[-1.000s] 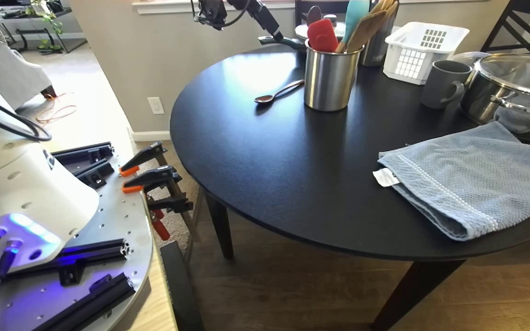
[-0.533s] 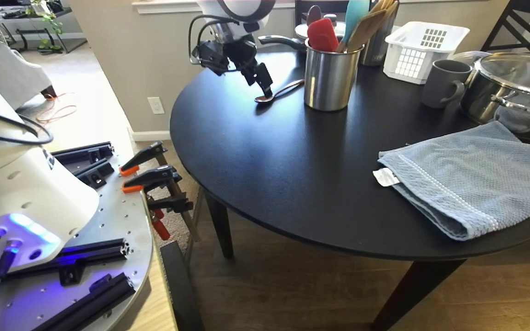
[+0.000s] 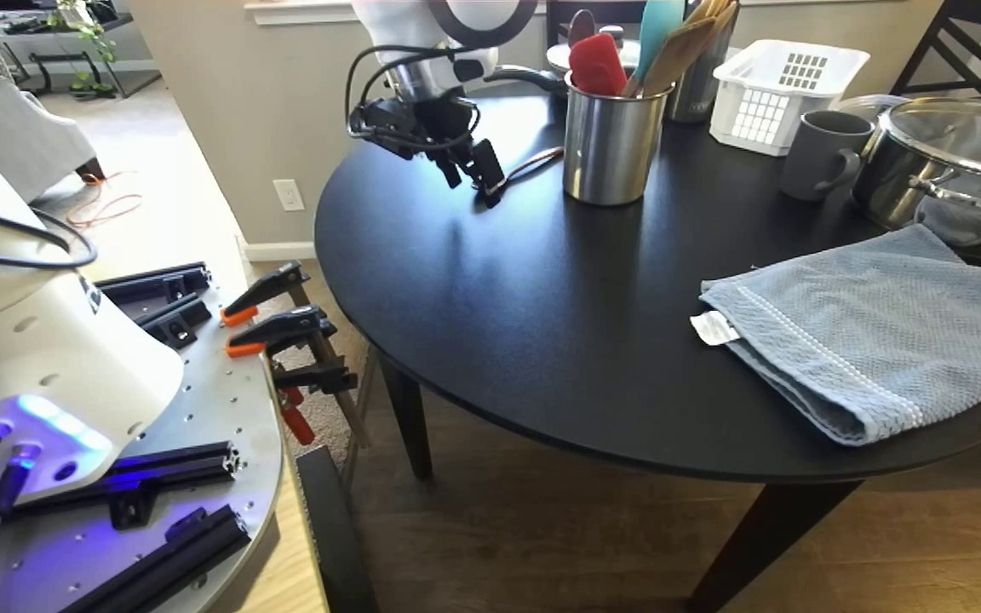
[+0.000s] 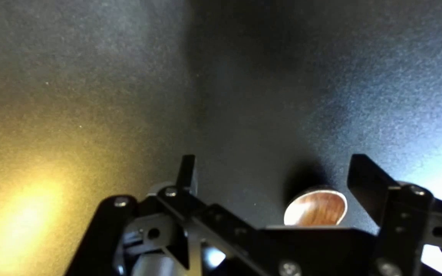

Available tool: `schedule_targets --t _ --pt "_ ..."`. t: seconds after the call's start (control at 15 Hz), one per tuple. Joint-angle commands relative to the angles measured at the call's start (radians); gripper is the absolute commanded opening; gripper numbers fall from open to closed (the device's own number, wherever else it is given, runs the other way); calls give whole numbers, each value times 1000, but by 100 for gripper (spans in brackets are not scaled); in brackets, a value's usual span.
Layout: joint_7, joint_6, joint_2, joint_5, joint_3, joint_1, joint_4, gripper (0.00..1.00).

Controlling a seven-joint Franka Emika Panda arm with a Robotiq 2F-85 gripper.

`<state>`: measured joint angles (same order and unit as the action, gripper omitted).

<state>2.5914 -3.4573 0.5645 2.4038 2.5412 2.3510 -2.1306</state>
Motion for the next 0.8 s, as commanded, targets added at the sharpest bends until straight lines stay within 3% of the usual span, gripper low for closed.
schedule_targets --t 0.0,0.2,0.33,0.4,0.53,0.73 --pt "12 0 -100 21 -12 -3 -39 100" --pt "14 0 -132 -13 53 66 -32 100" --pt "14 0 -144 -38 147 154 -22 100" --pt "-74 0 -165 -168 70 62 -81 100" --pt "-65 -2 -142 -234 80 64 -57 100" --pt "1 1 -88 -220 80 55 19 100"
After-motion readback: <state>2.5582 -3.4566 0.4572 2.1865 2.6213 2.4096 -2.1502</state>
